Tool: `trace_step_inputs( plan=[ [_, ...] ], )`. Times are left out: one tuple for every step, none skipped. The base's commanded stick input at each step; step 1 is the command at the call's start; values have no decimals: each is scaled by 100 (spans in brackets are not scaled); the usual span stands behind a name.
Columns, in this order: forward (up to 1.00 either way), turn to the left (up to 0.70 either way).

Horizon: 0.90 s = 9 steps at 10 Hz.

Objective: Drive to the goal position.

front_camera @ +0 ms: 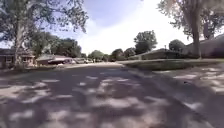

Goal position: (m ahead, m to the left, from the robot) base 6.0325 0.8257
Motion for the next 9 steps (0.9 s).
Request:
trace_step_inputs(
  plan=[
    [70,3],
    [70,3],
    [70,3],
    [70,3],
    [70,3],
    [70,3],
    [70,3],
    [70,3],
    [70,3]
  ],
)
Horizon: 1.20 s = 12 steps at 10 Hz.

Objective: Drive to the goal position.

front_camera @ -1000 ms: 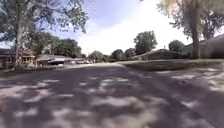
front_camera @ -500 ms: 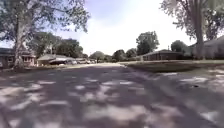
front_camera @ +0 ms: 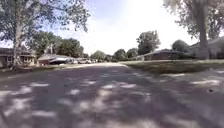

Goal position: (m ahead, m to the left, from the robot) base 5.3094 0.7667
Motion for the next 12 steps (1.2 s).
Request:
trace_step_inputs(
  plan=[
    [70,3],
    [70,3],
    [70,3],
    [70,3],
    [70,3],
    [70,3],
    [70,3],
    [70,3],
    [70,3],
    [70,3],
    [70,-6],
    [70,-18]
  ],
)
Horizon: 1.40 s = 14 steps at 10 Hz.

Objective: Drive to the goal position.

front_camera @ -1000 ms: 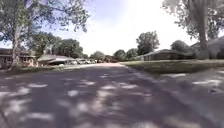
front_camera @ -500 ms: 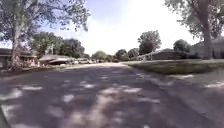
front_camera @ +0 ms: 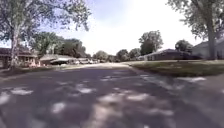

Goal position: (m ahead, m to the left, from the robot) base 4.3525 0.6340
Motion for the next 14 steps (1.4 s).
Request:
trace_step_inputs(
  plan=[
    [70,-16],
    [70,-9],
    [70,-2],
    [70,3],
    [70,3],
    [70,3],
    [70,3],
    [70,3],
    [70,3],
    [70,3],
    [70,3],
    [70,3],
    [70,3],
    [70,3]
  ],
)
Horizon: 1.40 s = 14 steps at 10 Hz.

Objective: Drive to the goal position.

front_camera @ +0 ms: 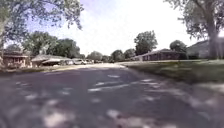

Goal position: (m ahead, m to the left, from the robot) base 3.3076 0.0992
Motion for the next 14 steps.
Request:
trace_step_inputs(
  plan=[
    [70,3],
    [70,-5],
    [70,-14],
    [70,-23],
    [70,-33],
    [70,-24],
    [70,-8],
    [70,3],
    [70,3],
    [70,3],
    [70,3],
    [70,3],
    [70,3],
    [70,3]
  ],
)
